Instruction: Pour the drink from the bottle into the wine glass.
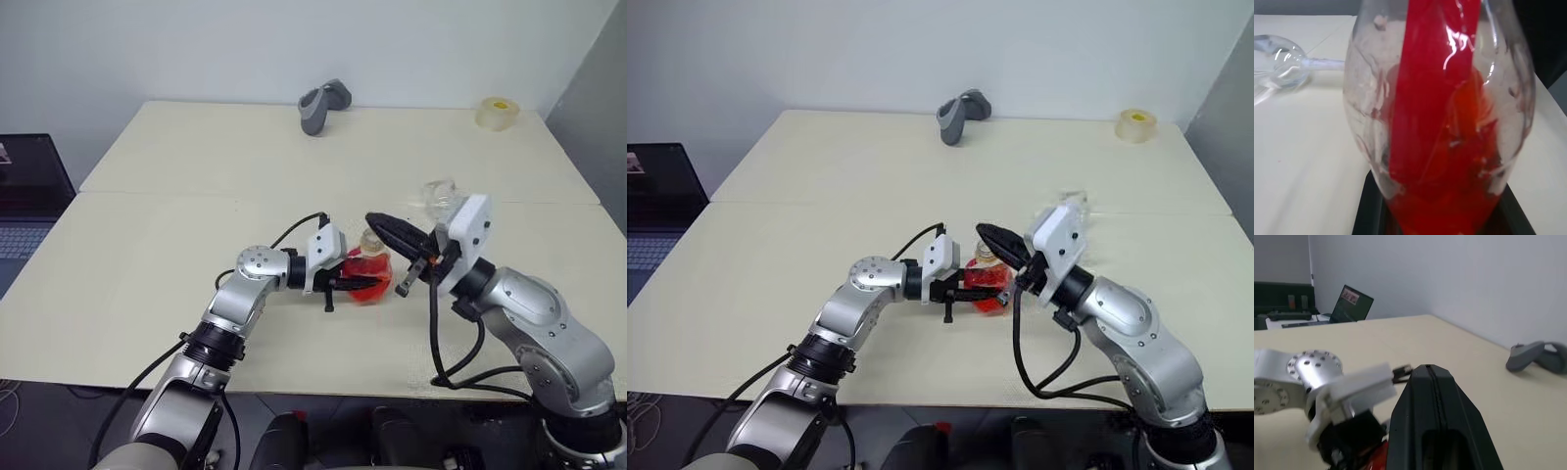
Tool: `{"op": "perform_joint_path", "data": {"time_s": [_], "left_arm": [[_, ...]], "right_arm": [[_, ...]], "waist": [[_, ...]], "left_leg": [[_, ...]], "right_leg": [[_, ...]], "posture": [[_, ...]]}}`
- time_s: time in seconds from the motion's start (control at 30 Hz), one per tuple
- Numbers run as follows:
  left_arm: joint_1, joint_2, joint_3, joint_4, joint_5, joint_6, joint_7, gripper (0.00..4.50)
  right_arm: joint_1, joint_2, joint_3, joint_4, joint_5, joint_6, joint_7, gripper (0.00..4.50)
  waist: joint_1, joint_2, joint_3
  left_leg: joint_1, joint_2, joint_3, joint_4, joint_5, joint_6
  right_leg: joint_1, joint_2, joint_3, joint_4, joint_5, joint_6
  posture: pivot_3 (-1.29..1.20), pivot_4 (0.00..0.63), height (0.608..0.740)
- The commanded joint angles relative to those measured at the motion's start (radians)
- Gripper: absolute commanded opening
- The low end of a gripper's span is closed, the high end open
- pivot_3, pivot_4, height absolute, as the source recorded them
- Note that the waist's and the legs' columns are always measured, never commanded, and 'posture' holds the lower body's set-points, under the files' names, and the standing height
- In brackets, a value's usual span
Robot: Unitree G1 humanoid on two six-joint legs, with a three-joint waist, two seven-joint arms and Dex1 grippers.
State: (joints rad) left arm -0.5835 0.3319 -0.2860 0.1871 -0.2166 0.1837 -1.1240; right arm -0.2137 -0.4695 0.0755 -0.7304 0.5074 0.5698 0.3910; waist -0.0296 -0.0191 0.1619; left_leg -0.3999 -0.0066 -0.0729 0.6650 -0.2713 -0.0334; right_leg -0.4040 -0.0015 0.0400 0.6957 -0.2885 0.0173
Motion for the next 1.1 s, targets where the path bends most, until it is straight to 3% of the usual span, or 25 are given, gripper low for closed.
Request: {"op": "perform_joint_path", "data": {"time_s": [0.03, 0.2, 0.67, 1.1], "left_arm": [[-0.012, 0.009, 0.073, -0.08, -0.056, 0.034, 0.027, 0.71], [-0.026, -0.012, 0.105, 0.0, -0.034, -0.011, 0.088, 0.71], [-0.06, -0.016, 0.147, 0.073, -0.014, -0.059, 0.179, 0.71], [-0.119, -0.027, 0.213, 0.223, 0.034, -0.174, 0.332, 0.71]], "right_arm": [[0.081, 0.006, -0.098, -0.068, 0.088, 0.048, -0.028, 0.0], [0.069, -0.068, -0.116, -0.037, 0.095, 0.072, 0.034, 0.0], [0.058, -0.091, -0.042, -0.032, 0.057, 0.081, 0.068, 0.0], [0.037, -0.104, -0.057, -0.057, 0.118, 0.126, 0.089, 0.0]], "waist": [[0.0, 0.0, 0.0], [-0.001, 0.0, 0.0], [0.001, 0.0, 0.0], [0.001, 0.0, 0.0]], "left_leg": [[0.0, 0.0, 0.0, 0.0, 0.0, 0.0], [0.001, 0.0, 0.001, 0.001, 0.0, 0.0], [0.0, 0.0, 0.0, 0.0, 0.0, 0.0], [0.0, 0.0, 0.0, 0.0, 0.0, 0.0]], "right_leg": [[0.0, 0.0, 0.0, 0.0, 0.0, 0.0], [0.0, 0.0, 0.001, 0.001, 0.0, 0.0], [0.0, 0.0, 0.0, 0.0, 0.0, 0.0], [0.0, 0.0, 0.0, 0.0, 0.0, 0.0]], "posture": [[0.0, 0.15, 0.74], [0.0, 0.15, 0.74], [0.0, 0.15, 0.74], [0.0, 0.15, 0.74]]}}
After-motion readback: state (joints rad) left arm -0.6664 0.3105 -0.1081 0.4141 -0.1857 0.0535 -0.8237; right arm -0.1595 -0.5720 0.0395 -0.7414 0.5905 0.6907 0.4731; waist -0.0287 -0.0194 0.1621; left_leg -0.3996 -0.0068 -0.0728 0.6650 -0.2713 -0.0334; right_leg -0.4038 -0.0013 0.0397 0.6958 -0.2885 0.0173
